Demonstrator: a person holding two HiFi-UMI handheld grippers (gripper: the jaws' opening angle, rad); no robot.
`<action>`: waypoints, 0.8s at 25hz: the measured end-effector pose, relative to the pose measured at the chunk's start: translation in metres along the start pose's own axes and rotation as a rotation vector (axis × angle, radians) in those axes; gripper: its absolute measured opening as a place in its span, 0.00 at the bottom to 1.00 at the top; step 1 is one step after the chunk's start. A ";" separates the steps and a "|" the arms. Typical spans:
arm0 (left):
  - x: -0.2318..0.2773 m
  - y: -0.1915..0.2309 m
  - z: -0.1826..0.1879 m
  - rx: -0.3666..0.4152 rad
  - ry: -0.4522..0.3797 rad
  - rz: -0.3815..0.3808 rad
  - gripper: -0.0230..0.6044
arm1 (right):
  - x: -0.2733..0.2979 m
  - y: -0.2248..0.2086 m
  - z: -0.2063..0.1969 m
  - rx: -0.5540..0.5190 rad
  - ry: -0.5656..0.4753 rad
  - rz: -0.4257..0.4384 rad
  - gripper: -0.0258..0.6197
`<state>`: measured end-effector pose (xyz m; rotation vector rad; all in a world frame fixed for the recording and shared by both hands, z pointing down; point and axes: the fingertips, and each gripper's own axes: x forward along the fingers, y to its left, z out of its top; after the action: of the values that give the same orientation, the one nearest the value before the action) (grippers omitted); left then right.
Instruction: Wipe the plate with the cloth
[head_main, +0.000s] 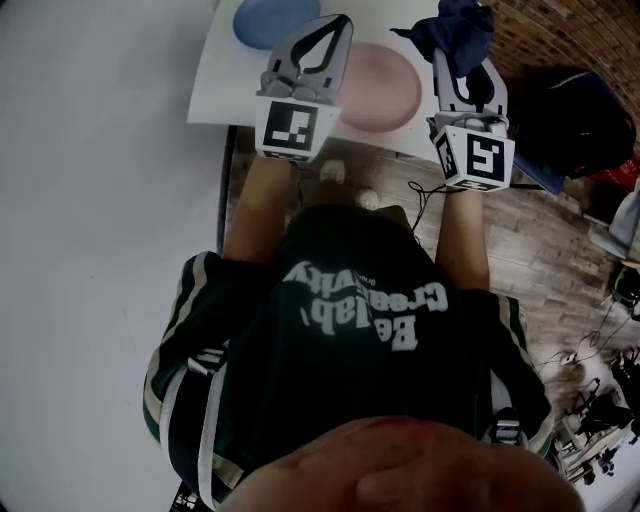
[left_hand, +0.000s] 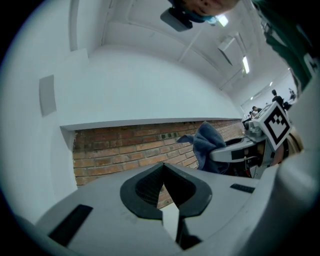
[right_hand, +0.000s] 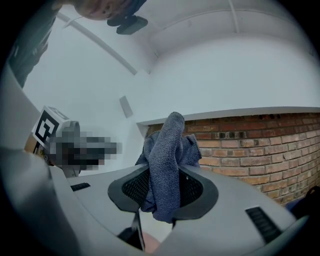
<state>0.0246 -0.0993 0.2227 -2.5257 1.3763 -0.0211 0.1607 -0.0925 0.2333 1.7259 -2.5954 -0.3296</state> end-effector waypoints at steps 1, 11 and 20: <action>0.004 0.007 -0.003 -0.002 -0.004 -0.009 0.04 | 0.009 0.003 0.000 -0.009 0.006 -0.002 0.23; 0.017 0.062 -0.038 0.017 0.004 -0.125 0.04 | 0.057 0.035 -0.006 -0.041 0.054 -0.084 0.23; 0.043 0.053 -0.085 -0.011 0.069 -0.228 0.04 | 0.067 0.027 -0.046 -0.017 0.126 -0.131 0.23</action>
<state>-0.0067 -0.1810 0.2871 -2.7007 1.1076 -0.1458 0.1155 -0.1513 0.2755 1.8513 -2.3935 -0.2350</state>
